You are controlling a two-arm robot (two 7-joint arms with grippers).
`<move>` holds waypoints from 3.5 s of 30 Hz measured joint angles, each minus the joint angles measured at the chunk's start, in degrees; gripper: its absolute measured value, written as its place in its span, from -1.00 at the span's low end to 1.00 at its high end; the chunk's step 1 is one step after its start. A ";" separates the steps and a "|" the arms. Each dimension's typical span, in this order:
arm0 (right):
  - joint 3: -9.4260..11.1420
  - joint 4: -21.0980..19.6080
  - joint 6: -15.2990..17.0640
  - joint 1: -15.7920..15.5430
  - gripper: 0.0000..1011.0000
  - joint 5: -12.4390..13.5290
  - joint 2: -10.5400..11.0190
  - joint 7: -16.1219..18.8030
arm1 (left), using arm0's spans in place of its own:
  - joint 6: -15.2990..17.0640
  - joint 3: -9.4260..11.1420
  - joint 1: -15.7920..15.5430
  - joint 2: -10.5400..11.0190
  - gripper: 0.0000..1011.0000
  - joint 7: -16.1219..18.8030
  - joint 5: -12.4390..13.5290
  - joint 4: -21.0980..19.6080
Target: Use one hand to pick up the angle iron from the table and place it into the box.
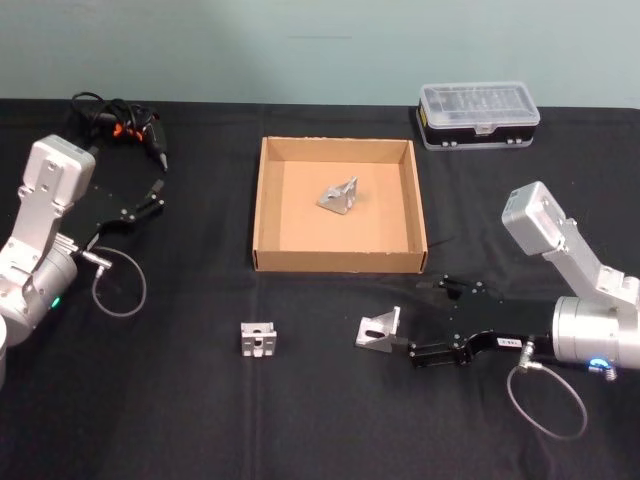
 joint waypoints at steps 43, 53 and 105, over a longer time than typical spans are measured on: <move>-4.93 6.84 -2.27 3.95 0.98 -6.53 -6.29 -1.19 | 0.00 0.00 0.00 0.00 1.00 0.00 0.00 0.00; -5.03 7.27 -2.47 4.19 0.96 -6.91 -6.66 -1.15 | 0.00 0.00 0.00 0.00 1.00 0.00 0.00 0.00; -0.13 3.14 1.47 11.62 -0.10 1.10 -8.71 -0.41 | 0.00 0.00 0.00 0.00 1.00 0.00 0.00 0.00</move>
